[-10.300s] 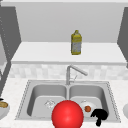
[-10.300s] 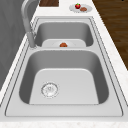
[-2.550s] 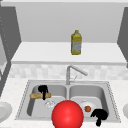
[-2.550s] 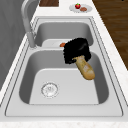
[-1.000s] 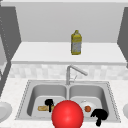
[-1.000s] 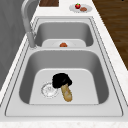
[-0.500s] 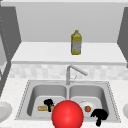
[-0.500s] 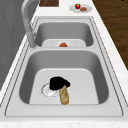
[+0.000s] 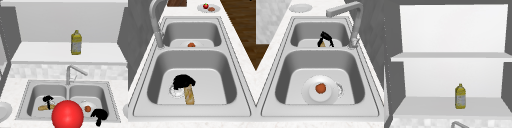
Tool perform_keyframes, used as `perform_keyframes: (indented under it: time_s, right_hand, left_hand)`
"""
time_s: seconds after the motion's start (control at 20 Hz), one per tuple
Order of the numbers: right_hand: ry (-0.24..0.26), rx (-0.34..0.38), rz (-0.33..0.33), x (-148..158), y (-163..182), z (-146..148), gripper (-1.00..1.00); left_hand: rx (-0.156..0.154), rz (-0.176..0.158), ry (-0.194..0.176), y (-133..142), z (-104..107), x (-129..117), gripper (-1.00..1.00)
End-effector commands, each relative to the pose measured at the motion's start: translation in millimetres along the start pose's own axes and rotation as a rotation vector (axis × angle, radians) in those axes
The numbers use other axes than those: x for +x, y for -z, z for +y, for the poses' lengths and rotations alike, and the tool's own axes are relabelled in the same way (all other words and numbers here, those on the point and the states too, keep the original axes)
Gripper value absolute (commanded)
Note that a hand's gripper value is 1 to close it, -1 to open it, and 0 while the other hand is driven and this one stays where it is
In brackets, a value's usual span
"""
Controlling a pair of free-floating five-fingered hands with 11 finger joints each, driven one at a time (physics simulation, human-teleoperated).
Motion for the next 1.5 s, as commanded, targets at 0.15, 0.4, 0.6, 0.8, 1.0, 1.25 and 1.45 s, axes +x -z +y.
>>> perform_keyframes:
  time_s: [0.15, 0.4, 0.6, 0.8, 1.0, 1.25, 1.45]
  right_hand:
    - [0.000, 0.000, 0.000, 0, 0, 0, 0.00]
    - [0.000, 0.000, 0.000, 0, 0, 0, 0.00]
    - [0.000, 0.000, 0.000, 0, 0, 0, 0.00]
    - [0.000, 0.000, 0.000, 0, 0, 0, 0.00]
    - [0.000, 0.000, 0.000, 0, 0, 0, 0.00]
    - [0.000, 0.000, 0.000, 0, 0, 0, 0.00]
    - [0.000, 0.000, 0.000, 0, 0, 0, 0.00]
  left_hand:
    - [-0.073, -0.019, 0.010, -1, 26, 41, -1.00]
    - [-0.072, -0.017, 0.011, -14, 43, 79, -1.00]
    - [-0.089, -0.005, 0.008, -20, 52, 108, -1.00]
    - [-0.092, 0.022, -0.005, -21, 63, 134, -1.00]
    - [-0.100, 0.037, -0.023, -24, 73, 154, -1.00]
    - [-0.108, 0.054, -0.036, -29, 85, 176, -1.00]
    - [-0.107, 0.068, -0.045, -33, 96, 191, -1.00]
